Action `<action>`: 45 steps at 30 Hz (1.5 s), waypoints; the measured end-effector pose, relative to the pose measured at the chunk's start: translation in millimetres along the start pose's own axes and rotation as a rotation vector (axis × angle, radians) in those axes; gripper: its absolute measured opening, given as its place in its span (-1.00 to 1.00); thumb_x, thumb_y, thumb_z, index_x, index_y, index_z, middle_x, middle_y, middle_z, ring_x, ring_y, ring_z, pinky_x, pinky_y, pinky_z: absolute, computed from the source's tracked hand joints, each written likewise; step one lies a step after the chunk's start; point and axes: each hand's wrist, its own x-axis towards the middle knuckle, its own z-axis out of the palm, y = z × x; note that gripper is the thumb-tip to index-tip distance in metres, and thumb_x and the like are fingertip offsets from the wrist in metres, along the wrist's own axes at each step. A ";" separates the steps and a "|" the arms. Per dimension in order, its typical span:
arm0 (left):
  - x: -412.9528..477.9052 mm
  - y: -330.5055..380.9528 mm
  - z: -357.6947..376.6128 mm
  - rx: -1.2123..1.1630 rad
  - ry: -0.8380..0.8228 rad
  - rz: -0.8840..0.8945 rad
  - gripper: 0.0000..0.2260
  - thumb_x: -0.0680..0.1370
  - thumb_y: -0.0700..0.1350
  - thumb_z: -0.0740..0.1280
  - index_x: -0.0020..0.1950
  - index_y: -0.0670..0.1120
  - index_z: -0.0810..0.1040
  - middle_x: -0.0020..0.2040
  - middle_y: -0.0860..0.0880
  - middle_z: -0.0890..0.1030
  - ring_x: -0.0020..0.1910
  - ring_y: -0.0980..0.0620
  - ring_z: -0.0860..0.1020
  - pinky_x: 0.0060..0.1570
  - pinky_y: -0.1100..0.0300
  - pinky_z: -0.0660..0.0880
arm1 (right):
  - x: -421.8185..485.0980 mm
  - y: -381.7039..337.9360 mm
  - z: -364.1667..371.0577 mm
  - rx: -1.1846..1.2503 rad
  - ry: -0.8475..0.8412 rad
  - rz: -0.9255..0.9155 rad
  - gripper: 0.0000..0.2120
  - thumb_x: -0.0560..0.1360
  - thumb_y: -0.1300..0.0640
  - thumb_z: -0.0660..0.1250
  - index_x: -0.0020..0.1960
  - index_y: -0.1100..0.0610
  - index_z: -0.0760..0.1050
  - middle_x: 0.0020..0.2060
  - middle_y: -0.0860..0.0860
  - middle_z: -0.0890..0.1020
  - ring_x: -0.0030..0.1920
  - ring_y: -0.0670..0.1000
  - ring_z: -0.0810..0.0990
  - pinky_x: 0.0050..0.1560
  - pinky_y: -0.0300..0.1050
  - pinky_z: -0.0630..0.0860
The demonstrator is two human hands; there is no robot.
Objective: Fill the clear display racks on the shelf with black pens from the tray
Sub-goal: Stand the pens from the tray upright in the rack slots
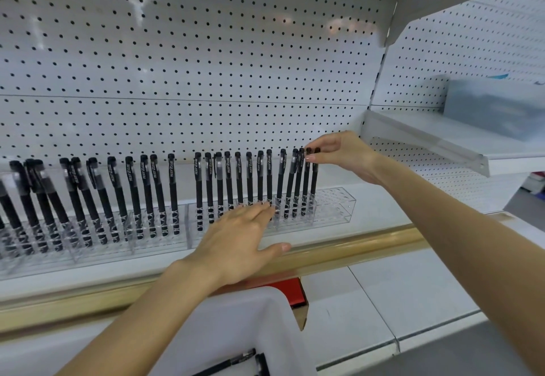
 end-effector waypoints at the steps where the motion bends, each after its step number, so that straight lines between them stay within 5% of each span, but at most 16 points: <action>1: -0.1 0.1 -0.4 0.004 -0.002 0.002 -0.29 0.53 0.35 0.07 0.58 0.04 -0.01 0.58 0.09 0.01 0.55 0.07 0.02 0.48 0.16 -0.09 | -1.5 -1.0 -1.1 -0.020 -0.005 0.003 -0.73 0.39 0.12 0.51 0.08 0.04 0.64 0.03 -0.02 0.67 0.09 -0.17 0.55 0.18 -0.19 0.35; 5: -1.9 1.2 -2.1 0.051 -0.033 0.037 -0.27 0.55 0.34 0.07 0.58 -0.01 -0.07 0.59 0.05 -0.04 0.55 0.07 -0.03 0.45 0.21 -0.18 | -9.8 -11.9 -9.5 -0.121 -0.036 -0.026 -0.57 0.40 0.12 0.50 0.25 0.09 0.54 0.14 -0.02 0.63 0.16 -0.11 0.55 0.22 -0.19 0.37; 10: -17.9 -2.2 -9.2 0.101 0.001 0.138 -0.29 0.59 0.26 0.08 0.58 -0.04 -0.15 0.59 0.03 -0.13 0.54 0.13 -0.16 0.46 0.20 -0.31 | -24.0 -41.3 -16.4 -0.582 -0.043 -0.194 -0.36 0.38 -0.02 0.50 0.40 0.07 0.39 0.34 -0.02 0.49 0.37 -0.03 0.41 0.39 -0.11 0.29; 17: -78.7 -20.1 -32.7 0.186 0.023 0.168 -0.34 0.60 0.25 0.04 0.58 -0.03 -0.10 0.59 0.02 -0.07 0.54 0.11 -0.10 0.40 0.24 -0.32 | -66.1 -91.4 29.6 -0.896 -0.235 -0.381 -0.30 0.40 -0.17 0.41 0.46 0.05 0.32 0.44 -0.01 0.36 0.43 0.00 0.30 0.37 -0.19 0.18; 29: -255.9 -90.4 -23.4 0.188 -0.121 -0.056 -0.29 0.55 0.33 0.03 0.59 0.00 -0.06 0.58 0.03 -0.01 0.54 0.10 -0.04 0.42 0.27 -0.27 | -154.3 -90.0 214.3 -0.855 -0.681 -0.565 -0.26 0.44 -0.24 0.30 0.49 0.11 0.27 0.45 0.04 0.32 0.43 0.03 0.28 0.44 -0.14 0.17; 33: -308.3 -105.2 -20.8 0.181 -0.132 -0.143 -0.20 0.45 0.41 -0.18 0.59 -0.01 -0.03 0.58 0.02 0.03 0.53 0.11 0.00 0.43 0.25 -0.26 | -175.8 -77.4 264.6 -0.764 -0.825 -0.533 -0.25 0.44 -0.27 0.27 0.51 0.05 0.20 0.48 -0.04 0.27 0.45 -0.05 0.23 0.41 -0.24 0.12; 39: -359.5 -119.9 -11.8 0.158 -0.073 -0.244 -0.26 0.52 0.38 -0.10 0.57 -0.03 0.10 0.55 0.00 0.17 0.52 0.12 0.06 0.49 0.13 -0.15 | -199.8 -60.5 321.5 -0.666 -0.993 -0.463 -0.29 0.47 -0.26 0.29 0.50 0.05 0.24 0.40 -0.03 0.37 0.37 -0.04 0.33 0.35 -0.19 0.28; 45: -369.4 -127.3 6.4 -0.074 0.047 -0.374 -0.25 0.46 0.44 -0.07 0.54 0.07 0.18 0.52 0.11 0.21 0.50 0.25 0.05 0.48 0.20 -0.14 | -207.7 -38.8 364.6 -0.530 -1.034 -0.345 -0.28 0.44 -0.14 0.41 0.48 0.09 0.26 0.20 0.02 0.48 0.12 -0.04 0.47 0.03 -0.35 0.39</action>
